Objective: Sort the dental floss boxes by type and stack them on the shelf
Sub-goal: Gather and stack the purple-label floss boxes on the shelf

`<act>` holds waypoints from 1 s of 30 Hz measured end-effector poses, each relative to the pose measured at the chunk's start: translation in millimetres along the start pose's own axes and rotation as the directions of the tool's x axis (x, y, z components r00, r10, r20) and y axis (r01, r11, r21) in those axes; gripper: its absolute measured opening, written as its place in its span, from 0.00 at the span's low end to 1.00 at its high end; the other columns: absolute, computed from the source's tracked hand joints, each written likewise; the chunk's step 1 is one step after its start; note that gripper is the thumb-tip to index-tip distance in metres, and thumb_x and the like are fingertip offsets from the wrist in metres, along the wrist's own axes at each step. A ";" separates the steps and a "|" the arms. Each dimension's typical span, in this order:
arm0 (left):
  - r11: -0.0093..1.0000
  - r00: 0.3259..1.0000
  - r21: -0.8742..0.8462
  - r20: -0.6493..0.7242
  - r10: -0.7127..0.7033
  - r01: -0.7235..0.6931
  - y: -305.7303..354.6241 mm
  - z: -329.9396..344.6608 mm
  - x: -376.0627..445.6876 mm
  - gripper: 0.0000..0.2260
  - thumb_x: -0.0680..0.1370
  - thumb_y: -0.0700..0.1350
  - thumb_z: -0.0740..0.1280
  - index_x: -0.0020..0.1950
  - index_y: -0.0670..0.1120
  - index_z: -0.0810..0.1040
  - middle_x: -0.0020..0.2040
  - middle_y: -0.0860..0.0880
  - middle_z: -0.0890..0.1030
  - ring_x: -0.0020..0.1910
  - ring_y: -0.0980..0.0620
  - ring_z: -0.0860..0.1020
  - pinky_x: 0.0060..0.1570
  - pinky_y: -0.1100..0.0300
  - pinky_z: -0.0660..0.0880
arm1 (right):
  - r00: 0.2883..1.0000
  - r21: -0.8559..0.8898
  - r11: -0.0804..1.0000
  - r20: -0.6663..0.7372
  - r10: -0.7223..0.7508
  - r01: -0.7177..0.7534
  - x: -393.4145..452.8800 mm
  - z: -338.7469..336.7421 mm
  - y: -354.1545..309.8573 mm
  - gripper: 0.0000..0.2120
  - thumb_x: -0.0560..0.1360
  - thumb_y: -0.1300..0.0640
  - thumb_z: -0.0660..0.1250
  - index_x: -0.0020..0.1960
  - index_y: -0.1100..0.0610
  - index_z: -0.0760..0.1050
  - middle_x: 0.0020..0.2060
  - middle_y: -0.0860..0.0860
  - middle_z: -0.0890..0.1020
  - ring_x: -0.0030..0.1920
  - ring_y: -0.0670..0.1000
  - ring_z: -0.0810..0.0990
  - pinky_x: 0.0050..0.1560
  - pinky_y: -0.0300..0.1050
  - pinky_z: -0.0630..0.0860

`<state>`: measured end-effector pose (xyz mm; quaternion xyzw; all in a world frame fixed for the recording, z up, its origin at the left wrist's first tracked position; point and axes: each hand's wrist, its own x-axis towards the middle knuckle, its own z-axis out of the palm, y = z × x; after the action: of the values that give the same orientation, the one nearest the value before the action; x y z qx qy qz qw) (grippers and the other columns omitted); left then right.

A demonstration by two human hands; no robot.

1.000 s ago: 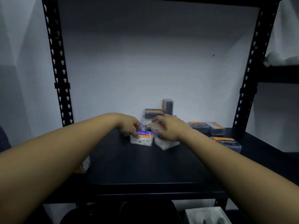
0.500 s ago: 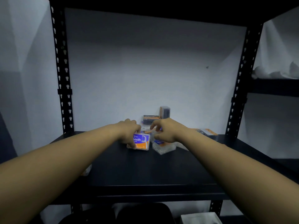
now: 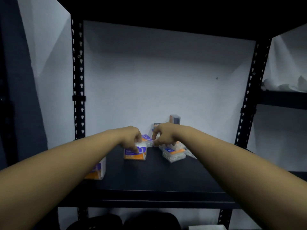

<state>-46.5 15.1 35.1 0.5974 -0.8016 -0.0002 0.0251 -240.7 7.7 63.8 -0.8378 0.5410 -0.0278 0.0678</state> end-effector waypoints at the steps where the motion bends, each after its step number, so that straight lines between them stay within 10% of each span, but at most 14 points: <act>1: 1.000 1.000 -0.002 0.001 -0.019 0.019 -6.9 -1.3 -3.2 0.20 0.70 0.53 0.79 0.58 0.49 0.82 0.49 0.52 0.80 0.49 0.50 0.80 0.50 0.57 0.77 | 1.000 -0.013 1.000 -0.008 -0.004 0.004 1.4 -1.2 -2.5 0.13 0.76 0.51 0.73 0.59 0.51 0.80 0.40 0.47 0.85 0.39 0.50 0.84 0.35 0.44 0.81; 6: 0.993 0.994 -0.056 0.004 -0.106 0.107 -32.6 -5.1 -16.3 0.17 0.68 0.52 0.80 0.54 0.47 0.86 0.49 0.50 0.85 0.48 0.51 0.83 0.52 0.53 0.82 | 0.998 -0.121 0.993 -0.065 -0.019 0.011 16.5 -3.3 -12.8 0.15 0.77 0.48 0.72 0.62 0.52 0.80 0.57 0.52 0.81 0.36 0.47 0.77 0.33 0.43 0.76; 12: 0.987 0.993 -0.112 0.032 -0.109 0.112 -43.3 -9.8 -17.1 0.19 0.68 0.50 0.81 0.56 0.46 0.86 0.51 0.50 0.86 0.49 0.51 0.84 0.54 0.53 0.82 | 0.998 -0.175 0.984 -0.047 -0.035 0.027 44.5 1.9 -15.5 0.20 0.76 0.50 0.74 0.66 0.51 0.77 0.54 0.50 0.79 0.34 0.46 0.75 0.31 0.40 0.70; 20: 0.978 0.994 -0.183 0.061 -0.088 0.098 -56.5 -10.1 -8.8 0.17 0.67 0.48 0.82 0.54 0.47 0.87 0.47 0.53 0.87 0.47 0.54 0.85 0.54 0.53 0.82 | 0.999 -0.267 0.963 -0.020 -0.048 0.041 96.0 20.5 -8.1 0.33 0.71 0.51 0.78 0.74 0.51 0.72 0.68 0.51 0.78 0.63 0.55 0.78 0.61 0.50 0.77; 30: 0.986 0.997 -0.154 0.031 -0.066 0.070 -65.2 -3.1 -0.4 0.18 0.67 0.49 0.82 0.56 0.49 0.87 0.48 0.54 0.87 0.46 0.56 0.84 0.53 0.55 0.82 | 0.996 -0.354 0.932 0.060 -0.062 0.079 130.7 28.6 -12.6 0.44 0.67 0.52 0.82 0.78 0.49 0.66 0.72 0.52 0.74 0.66 0.58 0.76 0.59 0.51 0.76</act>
<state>16.2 -3.1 36.2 0.6206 -0.7785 -0.0708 0.0610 -172.0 -103.8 33.8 -0.8556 0.5048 0.0882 -0.0730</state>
